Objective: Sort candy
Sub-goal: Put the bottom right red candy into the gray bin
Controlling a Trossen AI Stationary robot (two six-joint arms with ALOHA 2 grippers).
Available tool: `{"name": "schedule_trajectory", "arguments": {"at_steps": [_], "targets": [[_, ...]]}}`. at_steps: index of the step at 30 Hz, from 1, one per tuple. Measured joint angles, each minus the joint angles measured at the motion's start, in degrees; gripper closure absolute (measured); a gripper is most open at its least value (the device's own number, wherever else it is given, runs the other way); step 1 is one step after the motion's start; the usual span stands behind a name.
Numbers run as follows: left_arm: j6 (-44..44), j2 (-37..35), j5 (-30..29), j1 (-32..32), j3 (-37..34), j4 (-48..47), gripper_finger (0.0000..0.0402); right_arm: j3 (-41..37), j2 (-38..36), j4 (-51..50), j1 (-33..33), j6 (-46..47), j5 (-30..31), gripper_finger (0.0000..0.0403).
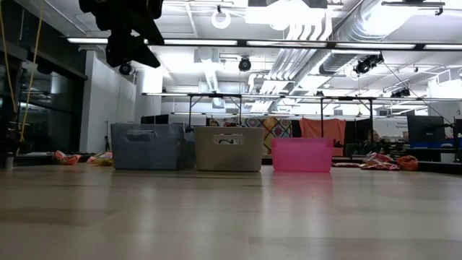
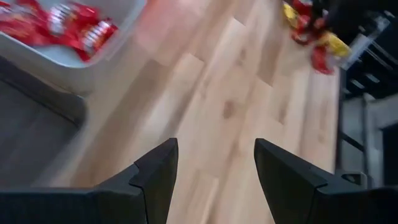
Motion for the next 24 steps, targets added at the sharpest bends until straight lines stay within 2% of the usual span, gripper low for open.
{"name": "schedule_trajectory", "arguments": {"at_steps": [2, 5, 9, 12, 15, 18, 24], "targets": [[0.07, -1.18, 3.02, 0.03, 0.0, -0.19, 0.0204, 1.25, -1.75, -2.54, -1.35, -1.37, 0.02, 0.0382], [0.48, -4.02, 4.97, 0.46, 0.09, -0.51, 0.0204, 5.01, -5.71, -9.49, -4.23, -5.63, 3.04, 0.0368], [0.65, -9.93, 2.82, 2.23, 0.09, -0.37, 0.0204, 12.3, -11.83, -18.67, -10.69, -16.26, 11.82, 0.038], [1.13, -14.12, -0.73, 3.85, 0.09, -0.34, 0.0204, 15.77, -15.9, -18.8, -18.16, -23.93, 18.95, 0.0394], [2.27, -17.57, -3.55, 5.26, 0.09, -0.23, 0.0204, 16.3, -18.5, -12.4, -26.93, -30.23, 23.19, 0.0389], [3.57, -19.68, -5.27, 6.45, 0.09, -0.26, 0.0204, 13.86, -19.08, -2.22, -35.27, -38.17, 23.98, 0.0396], [4.52, -20.6, -6.71, 7.61, 0.09, 0.1, 0.0204, 7.75, -15.62, 27.47, -49.24, -47.62, 15.21, 0.0398]]}}
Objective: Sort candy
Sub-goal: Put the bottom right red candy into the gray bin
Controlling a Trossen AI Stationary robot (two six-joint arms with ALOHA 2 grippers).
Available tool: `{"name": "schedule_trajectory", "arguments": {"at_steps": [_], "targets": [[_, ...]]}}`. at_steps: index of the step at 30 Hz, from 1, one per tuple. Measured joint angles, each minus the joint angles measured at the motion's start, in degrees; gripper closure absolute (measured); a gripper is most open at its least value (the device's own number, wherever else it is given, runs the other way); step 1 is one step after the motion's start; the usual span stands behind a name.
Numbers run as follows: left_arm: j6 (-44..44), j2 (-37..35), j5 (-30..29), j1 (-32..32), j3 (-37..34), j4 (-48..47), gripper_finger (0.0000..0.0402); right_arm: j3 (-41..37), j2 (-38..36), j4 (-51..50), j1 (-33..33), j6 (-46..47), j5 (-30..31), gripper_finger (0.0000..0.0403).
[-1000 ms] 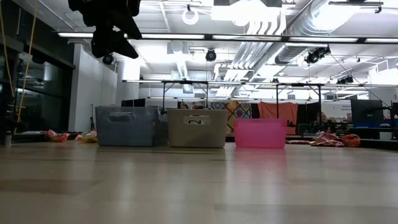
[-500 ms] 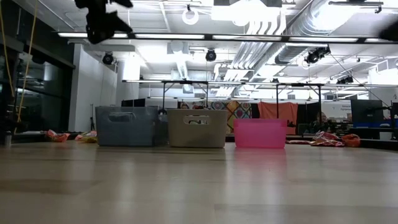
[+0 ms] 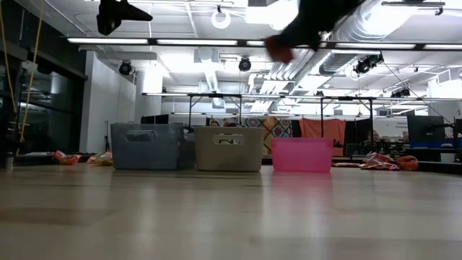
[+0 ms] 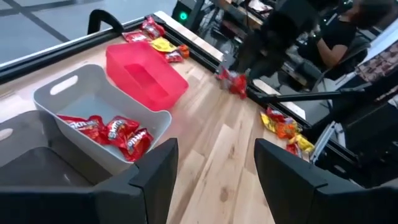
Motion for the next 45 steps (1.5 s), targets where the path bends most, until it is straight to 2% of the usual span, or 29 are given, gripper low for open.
{"name": "schedule_trajectory", "arguments": {"at_steps": [5, 8, 22, 28, 34, 41, 45], "targets": [[0.02, 0.15, -0.04, 0.0, 0.0, -0.03, 0.0204, 0.02, 5.05, 17.84, -5.88, -1.38, -4.34, 0.04], [0.02, 0.15, -0.84, 0.0, 0.0, -0.01, 0.0204, 0.02, 7.84, 23.3, -7.42, -1.4, -4.51, 0.04], [0.04, 0.15, -1.55, 0.0, 0.0, -0.08, 0.0204, 0.0, 16.79, 24.8, -8.41, 1.77, -4.01, 0.0399], [0.04, 0.15, -1.55, 0.0, -0.02, -0.08, 0.0204, 0.02, 18.32, 26.87, -9.2, 2.69, -2.78, 0.0373], [0.68, 0.15, -1.58, 0.0, -0.04, -0.05, 0.0204, 0.0, 20.85, 27.41, -10.73, 7.16, -0.09, 0.0324], [0.66, 0.15, -1.58, 0.0, -0.04, -0.08, 0.0204, 1.35, 22.76, 26.96, -11.86, 8.19, 0.05, 0.0203], [0.68, 0.15, -1.74, 0.0, -0.04, -0.08, 0.0204, 4.27, 22.77, 24.62, -12.24, 4.93, 0.0, 0.0156]]}}
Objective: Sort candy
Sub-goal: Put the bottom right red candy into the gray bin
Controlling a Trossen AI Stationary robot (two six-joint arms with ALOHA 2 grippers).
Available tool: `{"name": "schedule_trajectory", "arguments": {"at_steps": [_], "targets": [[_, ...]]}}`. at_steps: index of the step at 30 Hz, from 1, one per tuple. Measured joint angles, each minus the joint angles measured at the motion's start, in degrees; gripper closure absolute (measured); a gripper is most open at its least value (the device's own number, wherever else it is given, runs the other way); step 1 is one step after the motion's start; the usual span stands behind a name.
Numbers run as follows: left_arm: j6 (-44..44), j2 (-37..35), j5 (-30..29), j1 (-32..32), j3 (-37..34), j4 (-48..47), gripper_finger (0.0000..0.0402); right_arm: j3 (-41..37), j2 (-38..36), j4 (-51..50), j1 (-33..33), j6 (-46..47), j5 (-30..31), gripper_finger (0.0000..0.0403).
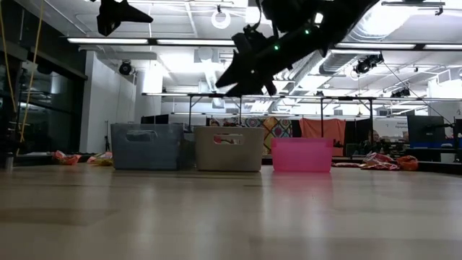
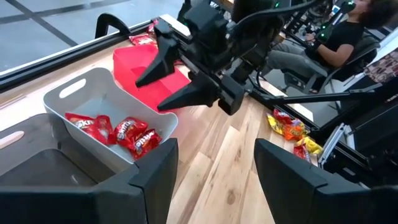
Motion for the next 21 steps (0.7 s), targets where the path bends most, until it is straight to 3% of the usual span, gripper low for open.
{"name": "schedule_trajectory", "arguments": {"at_steps": [8, 15, 21], "targets": [[-0.02, 0.0, -0.03, 0.0, 0.0, 0.0, 0.0204, 7.35, -0.37, -10.95, -0.33, -3.81, -0.84, 0.0147], [0.39, 0.0, -1.19, 0.0, -0.02, -0.01, 0.0204, 12.22, -1.65, -29.71, -0.33, -6.8, -9.94, 0.0146], [0.39, 0.0, -1.34, -0.02, -0.04, -0.35, 0.0204, 10.0, -6.11, -41.85, 0.1, -7.21, -12.24, 0.0146]]}}
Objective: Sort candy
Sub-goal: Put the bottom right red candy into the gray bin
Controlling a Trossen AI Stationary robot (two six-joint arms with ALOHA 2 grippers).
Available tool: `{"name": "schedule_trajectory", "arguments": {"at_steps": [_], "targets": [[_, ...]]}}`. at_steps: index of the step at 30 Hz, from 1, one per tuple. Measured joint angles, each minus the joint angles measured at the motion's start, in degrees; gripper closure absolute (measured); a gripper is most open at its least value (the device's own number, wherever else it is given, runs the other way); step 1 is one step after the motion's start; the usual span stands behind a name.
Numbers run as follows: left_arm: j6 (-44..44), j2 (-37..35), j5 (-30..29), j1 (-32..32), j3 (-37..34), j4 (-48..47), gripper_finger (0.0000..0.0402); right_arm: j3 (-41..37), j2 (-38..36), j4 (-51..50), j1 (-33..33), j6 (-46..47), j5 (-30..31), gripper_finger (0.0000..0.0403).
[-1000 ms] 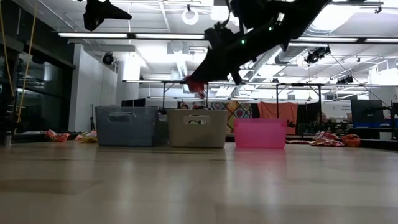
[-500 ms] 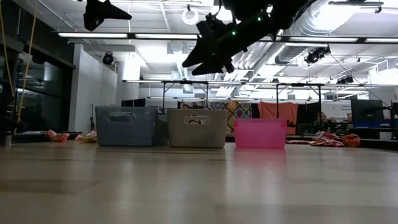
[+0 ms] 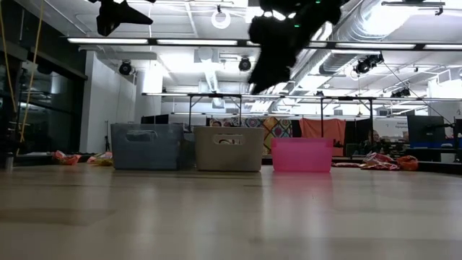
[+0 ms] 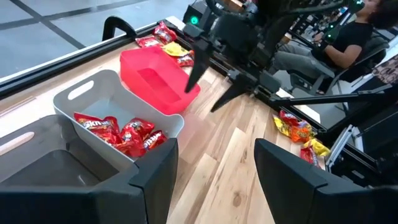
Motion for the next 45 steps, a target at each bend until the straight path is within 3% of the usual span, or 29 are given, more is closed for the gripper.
{"name": "schedule_trajectory", "arguments": {"at_steps": [8, 19, 23, 31, 45], "targets": [[-0.02, 0.0, -0.01, 0.0, 0.0, -0.13, 0.0204, -13.0, -13.35, -1.44, 2.76, 7.73, 1.67, 0.0146], [-0.02, 0.0, -0.27, 0.0, 0.0, -0.12, 0.0204, -32.57, -30.47, 0.96, 12.63, 33.96, 2.41, 0.0146], [-0.04, 0.0, -0.34, 0.0, 0.01, -0.11, 0.0204, -35.46, -32.47, 1.92, 16.32, 41.7, 1.83, 0.0146], [-0.02, 0.0, -0.99, 0.0, 0.01, -0.11, 0.0204, -36.5, -32.57, 2.53, 18.96, 47.97, 2.19, 0.0146], [-0.02, 0.0, -1.01, 0.0, 0.0, -0.13, 0.0204, -36.5, -32.57, 2.47, 18.94, 49.06, 2.23, 0.0146]]}}
